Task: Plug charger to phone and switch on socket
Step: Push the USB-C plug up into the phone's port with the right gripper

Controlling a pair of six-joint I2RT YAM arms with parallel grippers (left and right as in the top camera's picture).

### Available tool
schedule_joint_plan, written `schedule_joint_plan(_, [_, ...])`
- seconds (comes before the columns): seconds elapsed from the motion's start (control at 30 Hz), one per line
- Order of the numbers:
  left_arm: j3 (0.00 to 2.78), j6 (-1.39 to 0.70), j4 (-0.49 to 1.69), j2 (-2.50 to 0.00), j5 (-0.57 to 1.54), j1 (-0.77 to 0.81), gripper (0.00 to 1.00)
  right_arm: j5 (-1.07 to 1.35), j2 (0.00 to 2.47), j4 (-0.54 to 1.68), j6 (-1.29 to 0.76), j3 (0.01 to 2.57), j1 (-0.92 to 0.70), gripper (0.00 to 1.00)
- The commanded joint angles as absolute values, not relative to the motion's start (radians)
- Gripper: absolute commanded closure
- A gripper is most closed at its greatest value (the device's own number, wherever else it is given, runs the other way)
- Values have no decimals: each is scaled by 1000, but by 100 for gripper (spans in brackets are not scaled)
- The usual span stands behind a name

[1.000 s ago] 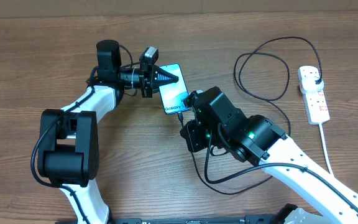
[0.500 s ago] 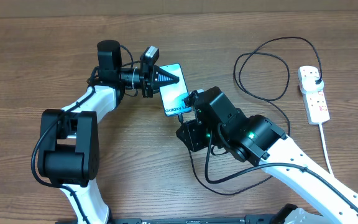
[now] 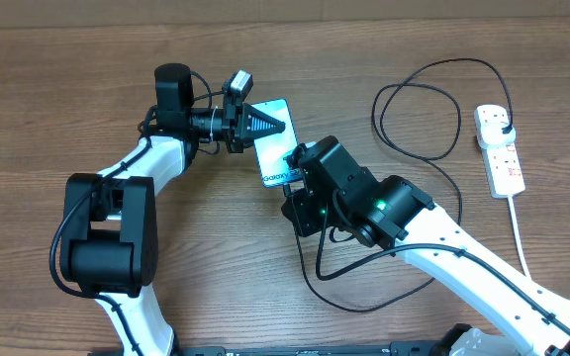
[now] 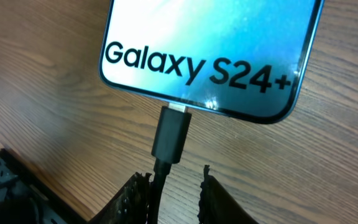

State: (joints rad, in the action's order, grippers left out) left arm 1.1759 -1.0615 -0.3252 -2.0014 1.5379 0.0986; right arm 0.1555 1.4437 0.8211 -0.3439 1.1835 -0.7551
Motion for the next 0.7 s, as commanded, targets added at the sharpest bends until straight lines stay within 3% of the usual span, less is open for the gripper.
schedule_joint_plan(0.0, [1190,-1023,-327,-1999,1568,105,96,121,1467,810,-340,1183,-758,82])
schedule_joint_plan(0.27, [1190,-966,-327,-1999,1580,106,96,105,1491,761,-340,1183,-758,96])
schedule_joint_plan(0.67, [1190,-882,-327,-1999,1580,118,96,102,1491,666,-309,1183,-757,96])
